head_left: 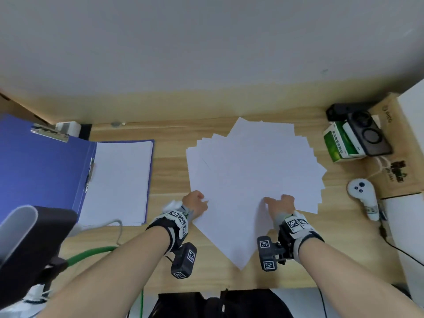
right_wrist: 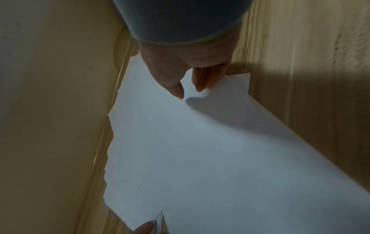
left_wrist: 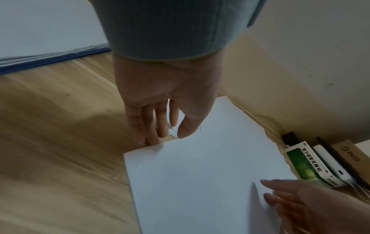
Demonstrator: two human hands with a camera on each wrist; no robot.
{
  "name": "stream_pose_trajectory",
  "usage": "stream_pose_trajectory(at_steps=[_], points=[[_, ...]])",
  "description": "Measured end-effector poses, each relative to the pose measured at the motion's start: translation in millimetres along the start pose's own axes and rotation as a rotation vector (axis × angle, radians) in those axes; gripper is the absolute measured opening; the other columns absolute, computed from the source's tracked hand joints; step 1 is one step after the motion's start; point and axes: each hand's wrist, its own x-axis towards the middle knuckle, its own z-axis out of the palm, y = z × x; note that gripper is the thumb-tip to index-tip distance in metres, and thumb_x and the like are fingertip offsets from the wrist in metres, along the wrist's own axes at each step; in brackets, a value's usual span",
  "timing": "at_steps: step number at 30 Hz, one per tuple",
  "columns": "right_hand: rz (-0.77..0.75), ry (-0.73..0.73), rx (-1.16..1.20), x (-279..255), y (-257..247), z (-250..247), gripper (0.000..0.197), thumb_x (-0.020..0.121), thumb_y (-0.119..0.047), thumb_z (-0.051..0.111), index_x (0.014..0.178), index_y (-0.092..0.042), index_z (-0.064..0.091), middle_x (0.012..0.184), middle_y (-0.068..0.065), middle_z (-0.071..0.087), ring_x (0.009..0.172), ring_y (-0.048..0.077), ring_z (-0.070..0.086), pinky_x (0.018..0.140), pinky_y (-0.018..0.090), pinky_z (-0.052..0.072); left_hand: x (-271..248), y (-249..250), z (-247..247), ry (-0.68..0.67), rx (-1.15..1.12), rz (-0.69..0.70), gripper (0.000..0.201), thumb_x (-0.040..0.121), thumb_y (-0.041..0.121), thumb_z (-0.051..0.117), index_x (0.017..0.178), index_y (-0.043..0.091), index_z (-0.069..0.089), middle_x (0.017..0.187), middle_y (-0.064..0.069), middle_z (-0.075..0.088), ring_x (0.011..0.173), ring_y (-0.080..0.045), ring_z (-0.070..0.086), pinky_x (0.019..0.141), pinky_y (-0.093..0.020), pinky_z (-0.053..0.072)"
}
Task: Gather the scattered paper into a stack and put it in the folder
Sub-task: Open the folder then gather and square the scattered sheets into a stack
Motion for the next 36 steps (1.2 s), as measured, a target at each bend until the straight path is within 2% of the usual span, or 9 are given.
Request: stream_pose_trajectory(at_steps=[2, 5, 9, 11, 15, 21, 26, 30, 36], points=[[-0.021, -0.061, 0.018, 2.4, 0.2, -1.7, 0.065, 0.078, -0.025, 0.072, 0.137, -0.012, 0.049, 0.123, 0.016, 0.063, 0.106, 0.034, 0.061, 0.093, 0.04, 0.052, -8.8, 10.2, 7.7, -0.053, 0.019, -0.04, 0.017, 0.088, 0.006, 0.052, 0.098, 0.02, 0.056, 0.103, 0.001, 0.047, 0.092, -0.023, 0.05, 0.07, -0.022, 0.039], [-0.064, -0.066, 0.05, -2.5, -0.4, -2.2, 0.043, 0.08, -0.014, 0.07, 0.122, -0.01, 0.059, 0.114, 0.015, 0.066, 0.101, 0.032, 0.066, 0.079, 0.031, 0.05, -17.0, 13.1, 22.1, -0.1, -0.07, -0.048, 0.029, 0.084, 0.011, 0.059, 0.112, 0.016, 0.06, 0.113, 0.005, 0.06, 0.103, -0.021, 0.06, 0.079, -0.026, 0.05], [-0.11, -0.178, 0.071, 1.9, 7.5, -9.9, 0.037, 0.078, -0.013, 0.07, 0.114, -0.013, 0.061, 0.102, 0.013, 0.069, 0.092, 0.031, 0.07, 0.074, 0.033, 0.054, -30.0, 25.1, 41.0, -0.177, -0.09, 0.026, 0.009, 0.081, 0.018, 0.065, 0.075, 0.016, 0.058, 0.073, 0.005, 0.048, 0.064, -0.01, 0.045, 0.061, -0.022, 0.037], [-0.153, -0.221, 0.079, 7.8, 11.6, -14.3, 0.031, 0.078, -0.013, 0.07, 0.108, -0.015, 0.065, 0.101, 0.011, 0.071, 0.089, 0.029, 0.071, 0.08, 0.037, 0.058, -34.3, 32.1, 44.4, -0.178, -0.111, 0.022, 0.008, 0.079, 0.013, 0.062, 0.083, 0.009, 0.068, 0.079, 0.002, 0.06, 0.063, -0.005, 0.05, 0.06, -0.022, 0.041], [-0.29, -0.079, 0.185, 9.9, 6.4, -27.1, 0.016, 0.084, -0.012, 0.069, 0.098, -0.021, 0.067, 0.104, 0.007, 0.072, 0.089, 0.025, 0.069, 0.086, 0.042, 0.058, -35.0, 41.9, 40.0, -0.061, -0.263, 0.029, 0.019, 0.076, 0.015, 0.062, 0.092, 0.008, 0.072, 0.09, -0.011, 0.072, 0.083, -0.028, 0.069, 0.067, -0.03, 0.049], [-0.322, -0.15, 0.191, 12.3, -15.9, -48.6, 0.059, 0.083, -0.029, 0.077, 0.133, -0.01, 0.053, 0.12, 0.003, 0.059, 0.113, 0.023, 0.058, 0.102, 0.041, 0.048, -36.1, 64.4, 22.8, 0.056, -0.597, 0.02, 0.022, 0.085, -0.001, 0.061, 0.103, 0.008, 0.068, 0.099, -0.01, 0.069, 0.091, -0.027, 0.067, 0.078, -0.032, 0.057], [-0.317, -0.343, 0.207, 15.0, -29.9, -44.3, 0.022, 0.082, -0.02, 0.078, 0.098, -0.006, 0.071, 0.094, 0.008, 0.074, 0.087, 0.028, 0.069, 0.084, 0.045, 0.059, -27.6, 70.9, 20.5, 0.015, -0.624, 0.018, 0.018, 0.086, -0.001, 0.06, 0.096, 0.013, 0.065, 0.093, -0.007, 0.068, 0.091, -0.026, 0.066, 0.081, -0.034, 0.056], [-0.446, -0.203, 0.114, 25.5, -36.8, -42.2, 0.022, 0.085, -0.018, 0.069, 0.072, -0.002, 0.06, 0.071, 0.011, 0.062, 0.067, 0.023, 0.054, 0.062, 0.032, 0.044, -17.2, 65.8, 23.3, 0.007, -0.52, -0.069, 0.016, 0.087, 0.004, 0.057, 0.098, 0.015, 0.062, 0.089, -0.007, 0.065, 0.083, -0.021, 0.06, 0.069, -0.024, 0.05], [-0.459, -0.046, -0.043, 54.2, -60.7, -44.6, 0.008, 0.084, -0.01, 0.065, 0.088, -0.007, 0.059, 0.087, 0.011, 0.061, 0.082, 0.029, 0.059, 0.072, 0.035, 0.047, 5.9, 48.4, 16.0, 0.067, -0.479, -0.233, 0.044, 0.086, 0.006, 0.06, 0.129, 0.006, 0.053, 0.128, -0.018, 0.058, 0.116, -0.034, 0.058, 0.095, -0.04, 0.049]])
